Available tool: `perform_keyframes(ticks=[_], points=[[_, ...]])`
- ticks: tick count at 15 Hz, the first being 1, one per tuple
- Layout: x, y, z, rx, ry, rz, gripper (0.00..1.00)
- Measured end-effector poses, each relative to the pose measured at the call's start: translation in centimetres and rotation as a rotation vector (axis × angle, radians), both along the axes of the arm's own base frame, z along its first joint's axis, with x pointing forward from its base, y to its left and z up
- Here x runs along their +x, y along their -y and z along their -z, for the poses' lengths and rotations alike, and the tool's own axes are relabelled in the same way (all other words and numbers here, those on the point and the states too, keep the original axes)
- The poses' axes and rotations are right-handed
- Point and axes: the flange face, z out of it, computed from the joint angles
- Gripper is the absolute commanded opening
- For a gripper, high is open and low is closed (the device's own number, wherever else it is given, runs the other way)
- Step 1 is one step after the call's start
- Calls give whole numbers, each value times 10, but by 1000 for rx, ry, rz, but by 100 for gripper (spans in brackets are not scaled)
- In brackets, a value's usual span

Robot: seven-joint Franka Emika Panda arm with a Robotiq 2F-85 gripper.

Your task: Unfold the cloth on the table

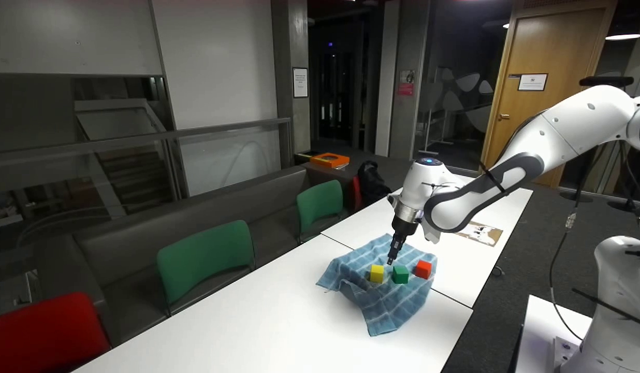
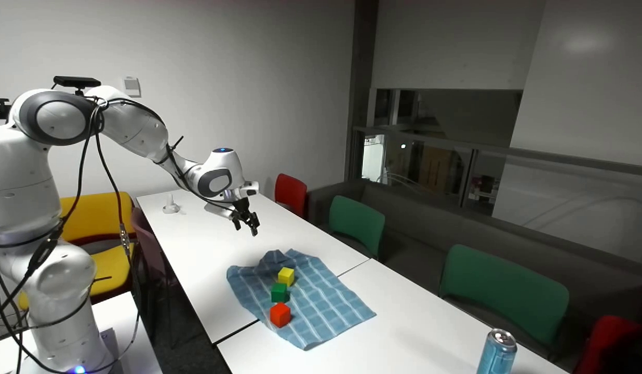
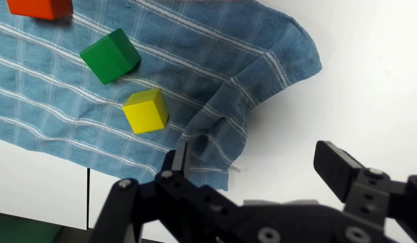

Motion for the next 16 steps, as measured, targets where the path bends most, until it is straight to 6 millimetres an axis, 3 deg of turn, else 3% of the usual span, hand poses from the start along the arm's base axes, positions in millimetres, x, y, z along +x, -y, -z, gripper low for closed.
perform_keyframes(ticks=[3,7,11,16], points=[[1,-8,4,-2,5,-13,100],[11,-37,11,1,19,-60,100],[34,-63,25,10,9,-89,100],[69,-67,45,12,5,49,100]])
